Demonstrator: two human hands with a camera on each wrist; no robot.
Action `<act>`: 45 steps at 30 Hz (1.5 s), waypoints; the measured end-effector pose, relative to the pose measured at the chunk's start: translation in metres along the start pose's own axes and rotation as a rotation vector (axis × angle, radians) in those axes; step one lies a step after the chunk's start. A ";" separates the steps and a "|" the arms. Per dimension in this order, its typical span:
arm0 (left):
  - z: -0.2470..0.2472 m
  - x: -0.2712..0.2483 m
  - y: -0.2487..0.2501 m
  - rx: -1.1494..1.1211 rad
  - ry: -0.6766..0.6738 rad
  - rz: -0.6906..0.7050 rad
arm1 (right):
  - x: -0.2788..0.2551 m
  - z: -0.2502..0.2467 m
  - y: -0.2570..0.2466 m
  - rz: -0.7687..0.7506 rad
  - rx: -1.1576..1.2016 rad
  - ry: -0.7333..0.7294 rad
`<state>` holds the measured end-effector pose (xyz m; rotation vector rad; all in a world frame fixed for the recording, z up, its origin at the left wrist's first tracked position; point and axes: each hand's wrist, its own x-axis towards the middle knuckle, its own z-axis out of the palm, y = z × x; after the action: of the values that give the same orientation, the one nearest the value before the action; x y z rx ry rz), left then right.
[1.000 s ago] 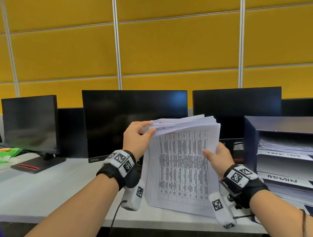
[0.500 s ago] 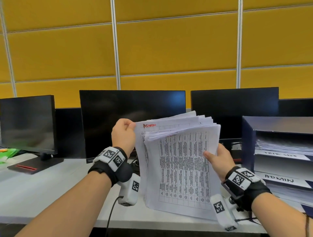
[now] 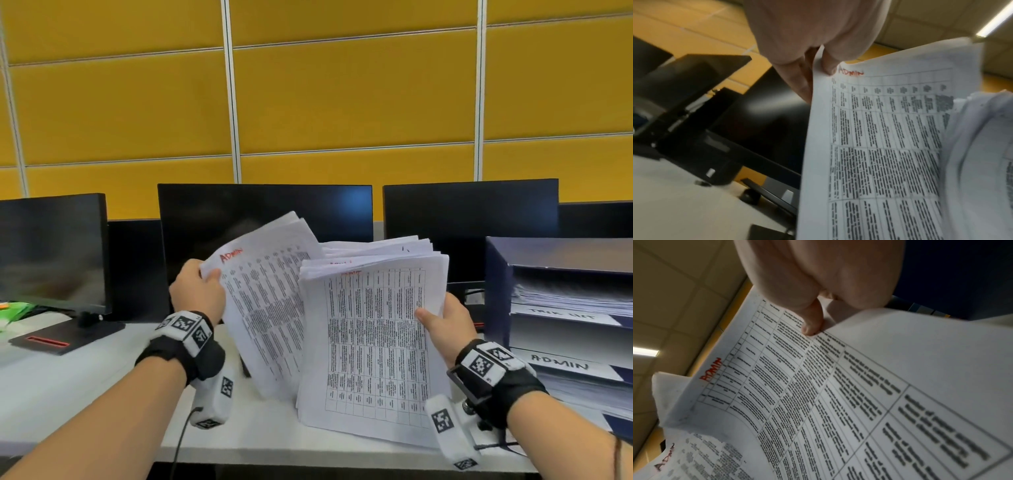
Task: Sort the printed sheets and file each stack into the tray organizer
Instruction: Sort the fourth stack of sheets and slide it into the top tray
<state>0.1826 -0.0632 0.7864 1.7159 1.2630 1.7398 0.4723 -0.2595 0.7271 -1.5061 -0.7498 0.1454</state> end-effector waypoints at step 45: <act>0.010 -0.010 0.016 -0.278 -0.381 0.030 | -0.004 -0.013 -0.012 -0.103 0.068 0.022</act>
<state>0.1988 -0.0764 0.7916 1.7936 0.7955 1.4317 0.4719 -0.2735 0.7388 -1.3994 -0.7955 0.0762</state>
